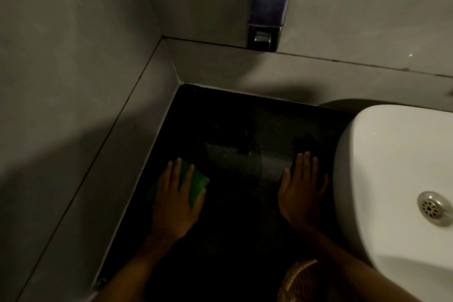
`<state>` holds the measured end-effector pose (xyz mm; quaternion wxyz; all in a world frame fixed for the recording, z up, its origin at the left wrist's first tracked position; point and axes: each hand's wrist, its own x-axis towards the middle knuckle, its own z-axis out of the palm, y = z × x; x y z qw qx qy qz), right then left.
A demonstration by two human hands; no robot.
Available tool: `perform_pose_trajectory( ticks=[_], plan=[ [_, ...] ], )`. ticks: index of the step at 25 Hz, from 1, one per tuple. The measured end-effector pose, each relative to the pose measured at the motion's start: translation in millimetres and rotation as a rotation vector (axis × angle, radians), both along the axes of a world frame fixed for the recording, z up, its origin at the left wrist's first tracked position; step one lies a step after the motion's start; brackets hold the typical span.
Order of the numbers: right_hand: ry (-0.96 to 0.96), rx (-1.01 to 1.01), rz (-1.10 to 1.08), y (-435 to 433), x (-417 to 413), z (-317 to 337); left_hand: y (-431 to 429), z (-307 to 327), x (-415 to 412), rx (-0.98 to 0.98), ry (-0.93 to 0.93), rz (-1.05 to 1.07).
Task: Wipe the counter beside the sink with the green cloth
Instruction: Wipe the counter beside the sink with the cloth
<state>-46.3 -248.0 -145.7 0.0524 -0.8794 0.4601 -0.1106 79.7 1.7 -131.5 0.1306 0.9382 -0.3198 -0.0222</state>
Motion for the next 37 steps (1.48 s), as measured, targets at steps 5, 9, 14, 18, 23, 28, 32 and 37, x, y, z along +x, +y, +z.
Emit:
perform_pose_trajectory(
  ticks=[5, 9, 14, 18, 23, 28, 32, 37],
  plan=[
    [-0.019, 0.012, -0.007, 0.0, 0.2, 0.1, -87.9, 4.2, 106.7, 0.006, -0.017, 0.143],
    [-0.045, 0.022, 0.0, -0.2, -1.0, 5.2, -185.2, 1.5, 116.8, 0.021, -0.007, 0.024],
    [-0.348, 0.193, 0.045, -3.6, -5.9, 14.1, -225.5, -0.8, 42.3, -0.004, -0.001, -0.316],
    [-0.535, 0.361, 0.033, 1.6, -13.8, 31.4, -158.0, 3.2, -18.5, -0.011, -0.022, -0.41],
    [-0.553, 0.711, -0.038, 5.8, -15.3, 67.2, -91.7, 10.3, -99.7, -0.071, 0.164, -0.442],
    [0.176, 0.419, 0.919, 55.7, -54.8, 61.3, -11.6, 19.2, -20.0, -0.138, 0.087, -0.06],
    [0.298, 0.264, 0.867, 60.2, -54.2, 38.9, 2.0, 9.0, 11.1, 0.043, 0.102, -0.124],
    [0.206, 0.364, 0.303, 8.0, 9.2, 17.1, 7.4, 5.6, 11.9, -0.044, 0.122, -0.149]
  ],
)
